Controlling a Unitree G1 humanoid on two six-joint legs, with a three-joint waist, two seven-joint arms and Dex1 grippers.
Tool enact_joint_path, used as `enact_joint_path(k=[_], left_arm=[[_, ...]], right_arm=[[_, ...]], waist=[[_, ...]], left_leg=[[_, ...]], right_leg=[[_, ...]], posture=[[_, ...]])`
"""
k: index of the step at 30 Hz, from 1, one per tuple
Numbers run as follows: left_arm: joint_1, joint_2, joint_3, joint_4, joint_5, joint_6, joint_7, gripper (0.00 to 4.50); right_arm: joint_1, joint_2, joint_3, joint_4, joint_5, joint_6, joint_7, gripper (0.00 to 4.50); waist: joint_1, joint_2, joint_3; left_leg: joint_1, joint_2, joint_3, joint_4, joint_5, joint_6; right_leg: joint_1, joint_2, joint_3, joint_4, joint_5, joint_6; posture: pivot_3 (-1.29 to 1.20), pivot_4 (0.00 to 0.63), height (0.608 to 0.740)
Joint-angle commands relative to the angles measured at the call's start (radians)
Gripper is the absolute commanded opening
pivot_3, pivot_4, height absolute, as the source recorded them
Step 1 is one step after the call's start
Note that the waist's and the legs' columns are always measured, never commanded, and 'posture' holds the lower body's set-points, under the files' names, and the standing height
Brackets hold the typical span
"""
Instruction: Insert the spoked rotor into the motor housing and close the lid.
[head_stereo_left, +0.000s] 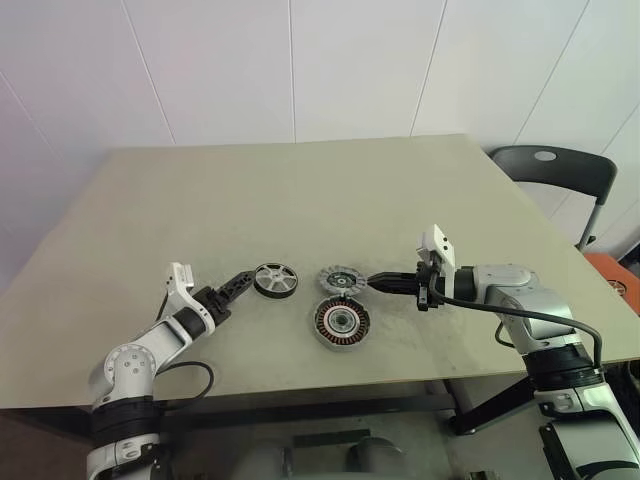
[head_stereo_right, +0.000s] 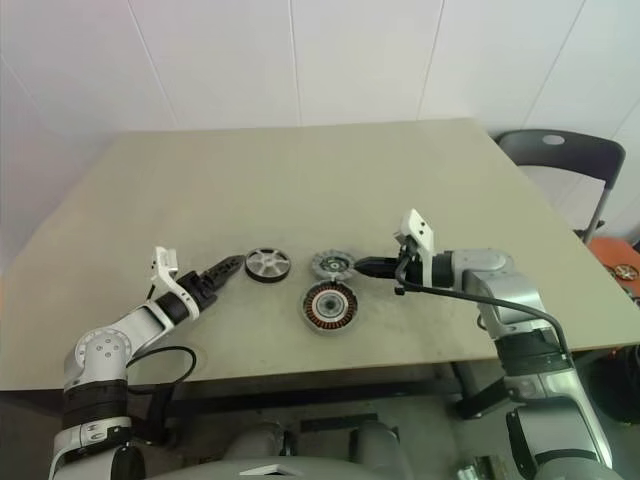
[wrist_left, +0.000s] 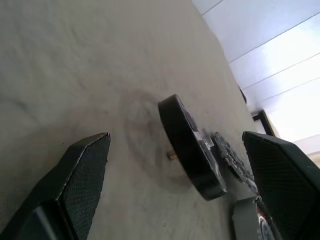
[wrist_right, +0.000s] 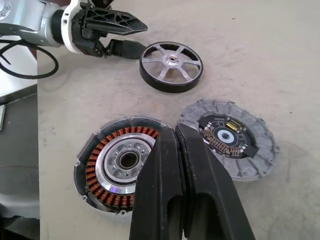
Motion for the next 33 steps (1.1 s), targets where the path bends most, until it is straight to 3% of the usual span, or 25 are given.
enact_joint_path(k=[1, 10, 23, 29, 33], left_arm=[[-0.032, -0.029, 0.005, 0.014, -0.035, 0.020, 0.008, 4.50], [-0.087, -0.116, 0.044, 0.126, -0.034, 0.008, 0.064, 4.50], [-0.089, -0.148, 0.032, 0.142, -0.057, 0.060, 0.068, 0.46], [-0.088, -0.161, 0.023, 0.134, -0.068, 0.062, 0.064, 0.45], [-0.106, -0.191, 0.106, 0.120, -0.183, 0.050, 0.042, 0.45]], right_arm=[[-0.005, -0.005, -0.031, -0.019, 0.015, -0.015, -0.006, 0.02], [0.011, 0.011, -0.022, -0.026, 0.010, -0.021, -0.034, 0.02], [0.037, 0.027, -0.013, -0.034, 0.005, -0.027, -0.056, 0.00], [0.038, 0.029, -0.009, -0.028, 0.002, -0.032, -0.064, 0.00], [0.039, 0.027, -0.013, -0.030, 0.008, -0.030, -0.062, 0.00]], waist=[[0.000, 0.000, 0.000], [0.017, 0.001, -0.001], [0.024, 0.002, -0.001], [0.024, 0.002, -0.001], [0.023, 0.002, -0.001]], left_leg=[[0.000, 0.000, 0.000, 0.000, 0.000, 0.000], [0.001, 0.000, 0.000, 0.000, -0.001, -0.001], [0.001, 0.000, -0.001, -0.001, -0.004, -0.006], [0.001, -0.001, -0.001, 0.000, -0.006, -0.008], [0.000, -0.002, -0.001, 0.000, -0.006, -0.008]], right_leg=[[0.000, 0.000, 0.000, 0.000, 0.000, 0.000], [0.003, -0.001, 0.000, -0.004, 0.000, 0.000], [0.004, -0.001, 0.000, -0.008, 0.000, 0.000], [0.006, -0.002, 0.000, -0.010, 0.000, 0.000], [0.005, -0.002, 0.000, -0.010, 0.000, 0.000]], posture=[[0.00, 0.000, 0.740], [0.00, 0.000, 0.740], [0.00, 0.000, 0.740], [0.00, 0.000, 0.740], [0.00, 0.000, 0.740]])
